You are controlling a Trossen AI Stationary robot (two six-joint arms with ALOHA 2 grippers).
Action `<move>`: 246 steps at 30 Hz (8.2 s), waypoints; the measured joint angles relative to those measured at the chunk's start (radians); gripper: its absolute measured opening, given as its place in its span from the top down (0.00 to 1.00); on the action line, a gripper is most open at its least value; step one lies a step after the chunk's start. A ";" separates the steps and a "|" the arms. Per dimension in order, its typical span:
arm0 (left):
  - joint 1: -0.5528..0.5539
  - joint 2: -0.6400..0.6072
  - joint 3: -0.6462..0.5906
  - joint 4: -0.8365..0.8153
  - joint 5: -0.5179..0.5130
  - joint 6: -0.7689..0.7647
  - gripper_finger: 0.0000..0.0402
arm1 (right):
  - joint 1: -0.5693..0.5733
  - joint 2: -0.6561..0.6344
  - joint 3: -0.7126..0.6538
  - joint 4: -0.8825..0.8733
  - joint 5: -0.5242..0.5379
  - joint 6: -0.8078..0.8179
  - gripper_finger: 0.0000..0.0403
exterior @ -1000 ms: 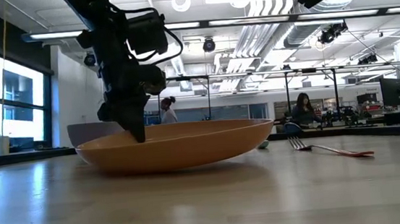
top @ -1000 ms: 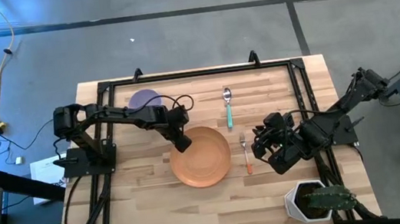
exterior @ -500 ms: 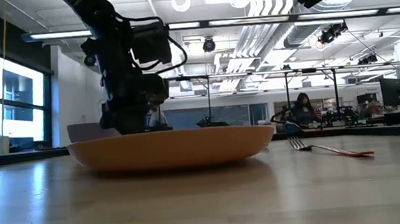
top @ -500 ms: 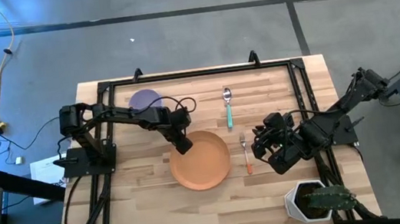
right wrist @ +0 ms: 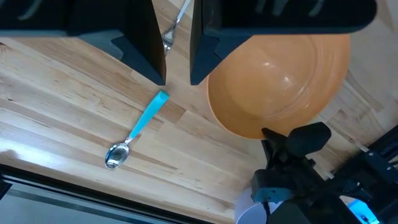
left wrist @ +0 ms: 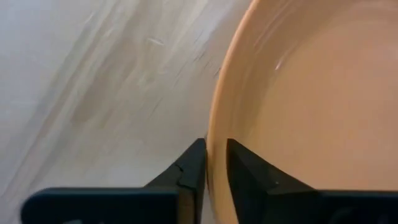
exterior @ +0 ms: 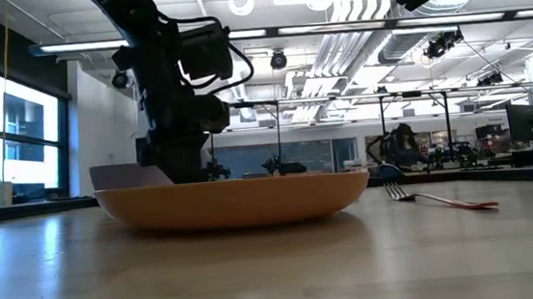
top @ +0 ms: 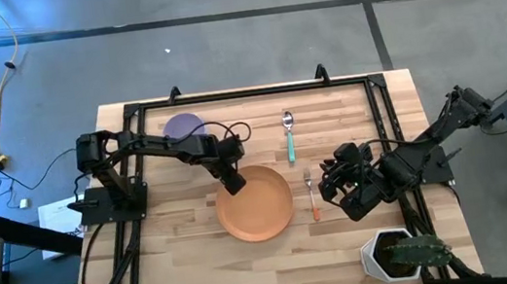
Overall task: Set table place
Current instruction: Put the orange plate to the left of the orange fork, then put the purple bowl on top of the orange plate, then put the blue spoon into the purple bowl on the orange plate
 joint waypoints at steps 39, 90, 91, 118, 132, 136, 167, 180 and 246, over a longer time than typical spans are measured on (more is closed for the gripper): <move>0.191 -0.162 0.188 -0.595 -0.327 0.122 0.62 | -0.007 0.000 0.000 -0.004 -0.033 0.001 0.84; 0.117 -0.199 0.202 -0.577 -0.274 0.246 0.99 | -0.041 0.000 0.000 0.045 -0.034 -0.042 0.84; 0.093 -0.205 0.232 -0.591 -0.277 0.243 0.99 | -0.041 0.000 0.000 0.045 -0.034 -0.044 0.84; -0.471 0.016 0.445 -0.304 -0.229 0.015 1.00 | -0.126 0.000 0.202 -0.032 -0.033 -0.360 0.84; -0.471 0.229 0.600 -0.364 -0.194 0.232 1.00 | -0.127 0.000 0.237 -0.027 -0.034 -0.395 0.84; -0.472 0.274 0.685 -0.395 -0.170 0.280 1.00 | -0.127 0.000 0.237 -0.027 -0.034 -0.392 0.84; -0.485 0.367 0.729 -0.553 -0.167 0.283 1.00 | -0.127 0.000 0.237 -0.028 -0.035 -0.403 0.84; -0.484 0.377 0.729 -0.561 -0.148 0.275 0.96 | -0.126 0.000 0.237 -0.026 -0.036 -0.411 0.84; -0.484 -0.523 0.039 -0.659 -0.441 -0.245 0.64 | -0.606 0.339 0.237 0.223 -0.553 -0.490 0.79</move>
